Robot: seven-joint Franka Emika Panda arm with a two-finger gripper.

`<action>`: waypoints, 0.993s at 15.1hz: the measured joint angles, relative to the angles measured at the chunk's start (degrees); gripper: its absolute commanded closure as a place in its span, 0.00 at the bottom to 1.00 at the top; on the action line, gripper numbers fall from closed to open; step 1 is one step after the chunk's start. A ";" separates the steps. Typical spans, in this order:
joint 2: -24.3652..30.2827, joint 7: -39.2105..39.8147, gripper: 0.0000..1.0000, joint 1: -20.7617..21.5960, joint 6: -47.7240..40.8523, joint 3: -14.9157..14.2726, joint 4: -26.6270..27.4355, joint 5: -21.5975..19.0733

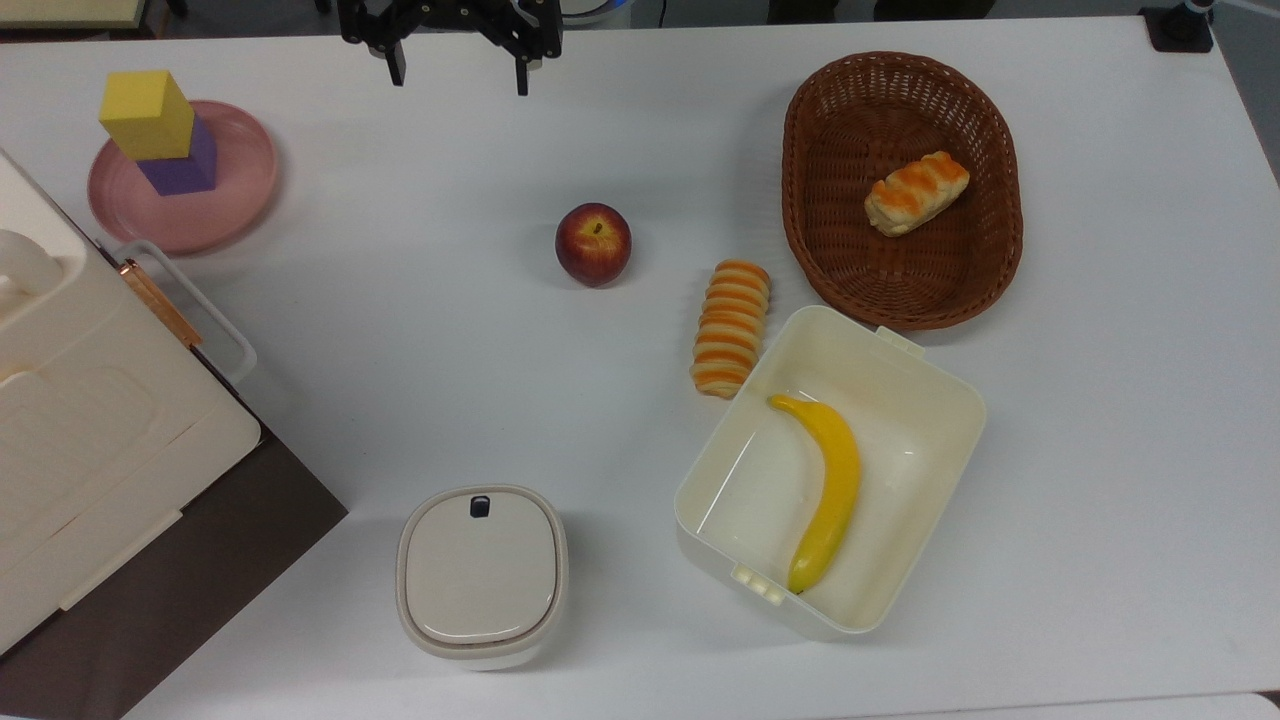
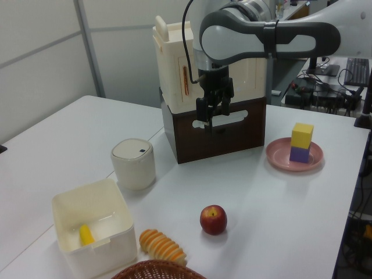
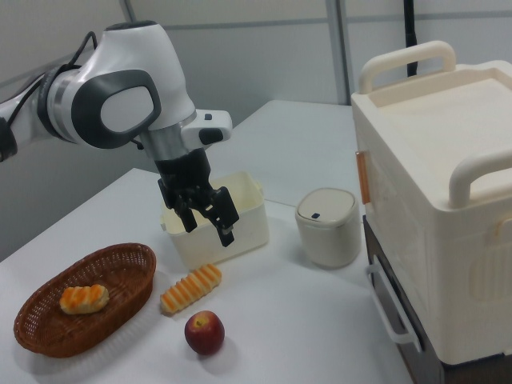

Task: Put the yellow cube on the table
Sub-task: 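Move the gripper toward the yellow cube on the pink plate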

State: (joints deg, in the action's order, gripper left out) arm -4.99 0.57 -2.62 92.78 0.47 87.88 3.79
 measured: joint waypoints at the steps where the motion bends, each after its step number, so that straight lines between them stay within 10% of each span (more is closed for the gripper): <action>1: 0.00 0.00 0.00 0.07 0.00 0.00 0.00 -0.01; 10: -0.71 3.12 0.00 -1.14 0.00 -0.65 0.01 -0.02; 15: -0.56 15.35 0.00 -9.64 0.00 -1.22 -0.09 -0.02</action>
State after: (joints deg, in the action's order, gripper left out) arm -5.56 15.92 -12.26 92.78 -0.75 87.79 3.78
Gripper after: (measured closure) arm 0.000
